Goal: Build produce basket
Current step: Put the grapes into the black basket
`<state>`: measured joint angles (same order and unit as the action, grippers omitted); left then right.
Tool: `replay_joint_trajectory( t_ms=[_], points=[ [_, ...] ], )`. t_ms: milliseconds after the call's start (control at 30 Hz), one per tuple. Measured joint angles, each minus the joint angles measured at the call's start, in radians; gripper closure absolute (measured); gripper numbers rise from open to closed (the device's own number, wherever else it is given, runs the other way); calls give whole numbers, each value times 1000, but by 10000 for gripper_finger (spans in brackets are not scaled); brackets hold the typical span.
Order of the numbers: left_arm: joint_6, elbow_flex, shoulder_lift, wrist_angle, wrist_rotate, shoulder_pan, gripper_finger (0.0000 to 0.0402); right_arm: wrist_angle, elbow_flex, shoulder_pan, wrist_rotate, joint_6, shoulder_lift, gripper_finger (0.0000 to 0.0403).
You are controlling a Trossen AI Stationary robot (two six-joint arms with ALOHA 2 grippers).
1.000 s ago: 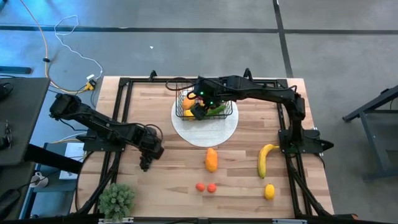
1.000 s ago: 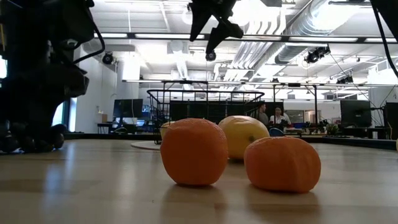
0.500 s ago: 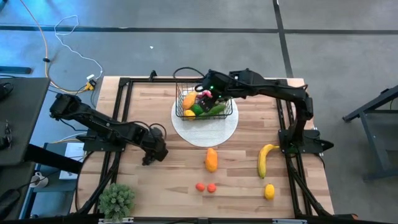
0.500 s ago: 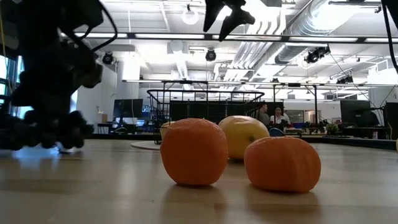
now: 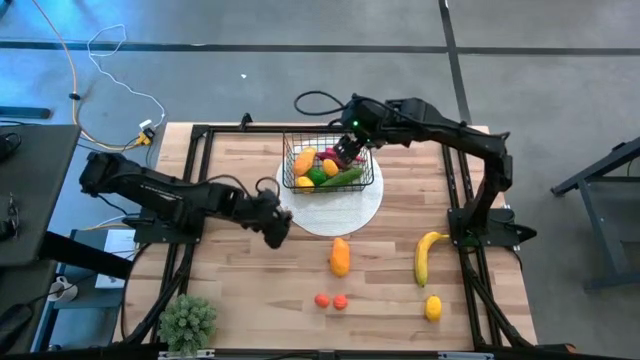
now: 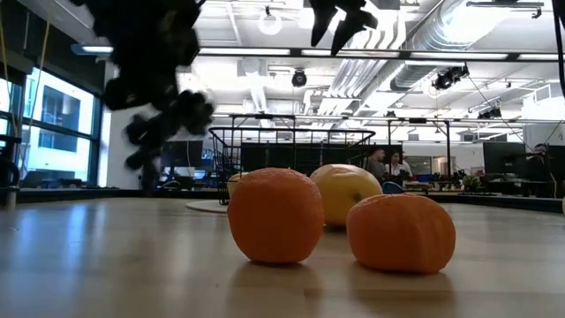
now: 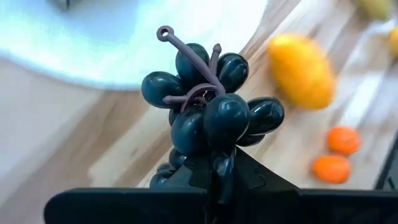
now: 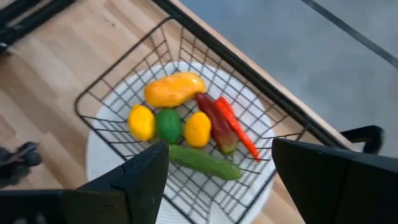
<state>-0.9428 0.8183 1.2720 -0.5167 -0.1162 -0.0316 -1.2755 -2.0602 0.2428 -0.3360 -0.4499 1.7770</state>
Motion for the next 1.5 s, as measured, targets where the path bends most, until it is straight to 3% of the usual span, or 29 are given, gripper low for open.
replay_joint_trajectory(
  t_ms=[500,767,1167,1500],
  points=[
    [355,277,-1,30,-1,264,396,-7,0,124,2,183,-2,137],
    [496,284,10,171,-4,432,396,-3,0,198,2,264,-1,137],
    [558,283,207,186,-11,572,396,30,0,292,2,373,-1,137],
    [543,282,290,184,-182,584,396,30,0,329,2,384,-1,137]
  ],
)
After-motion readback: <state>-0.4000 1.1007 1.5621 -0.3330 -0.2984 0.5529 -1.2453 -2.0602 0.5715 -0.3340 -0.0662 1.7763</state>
